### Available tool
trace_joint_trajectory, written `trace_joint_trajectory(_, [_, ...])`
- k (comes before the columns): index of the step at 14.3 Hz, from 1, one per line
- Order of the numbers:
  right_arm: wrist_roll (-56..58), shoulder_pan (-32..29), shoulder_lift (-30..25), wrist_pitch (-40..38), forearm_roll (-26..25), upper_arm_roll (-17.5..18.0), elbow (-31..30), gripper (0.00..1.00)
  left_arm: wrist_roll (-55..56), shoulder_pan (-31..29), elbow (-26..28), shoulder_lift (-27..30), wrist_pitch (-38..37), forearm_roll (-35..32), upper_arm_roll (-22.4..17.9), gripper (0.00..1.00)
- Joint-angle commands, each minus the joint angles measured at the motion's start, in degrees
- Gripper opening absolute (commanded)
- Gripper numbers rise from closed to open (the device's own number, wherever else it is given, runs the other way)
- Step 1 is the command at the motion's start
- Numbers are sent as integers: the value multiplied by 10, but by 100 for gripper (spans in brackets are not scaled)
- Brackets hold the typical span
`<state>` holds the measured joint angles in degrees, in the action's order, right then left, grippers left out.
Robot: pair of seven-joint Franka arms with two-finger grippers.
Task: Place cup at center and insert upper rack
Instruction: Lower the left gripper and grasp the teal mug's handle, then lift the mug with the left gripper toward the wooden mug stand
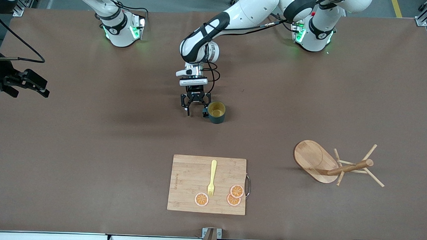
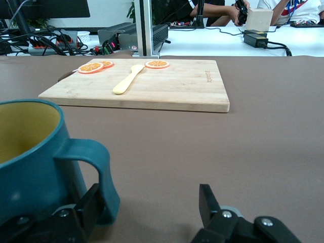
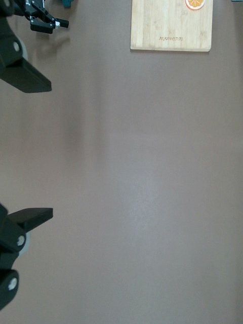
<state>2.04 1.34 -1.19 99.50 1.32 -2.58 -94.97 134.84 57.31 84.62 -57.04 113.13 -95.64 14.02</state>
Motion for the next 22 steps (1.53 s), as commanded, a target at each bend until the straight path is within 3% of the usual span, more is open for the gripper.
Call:
trace_joint_trajectory(1, [2, 2, -10, 2, -2, -1, -4, 100, 5, 1, -20, -16, 5, -17, -4, 75])
trace_joint_trajectory(7, [1, -1, -9, 3, -1, -1, -5, 100, 26, 0, -21, -15, 5, -15, -4, 21])
trace_joint_trajectory(10, [0, -2, -9, 2, -1, -1, -6, 100, 59, -1, -21, -11, 6, -10, -3, 2])
trace_joint_trajectory(15, [0, -4, -9, 2, 0, -5, -6, 100, 21, -8, -29, 8, 29, 39, -1, 0])
trace_joint_trajectory(22, [1, -20, -9, 16, -2, -5, -6, 100, -175, -41, -86, 69, 50, 258, 7, 0])
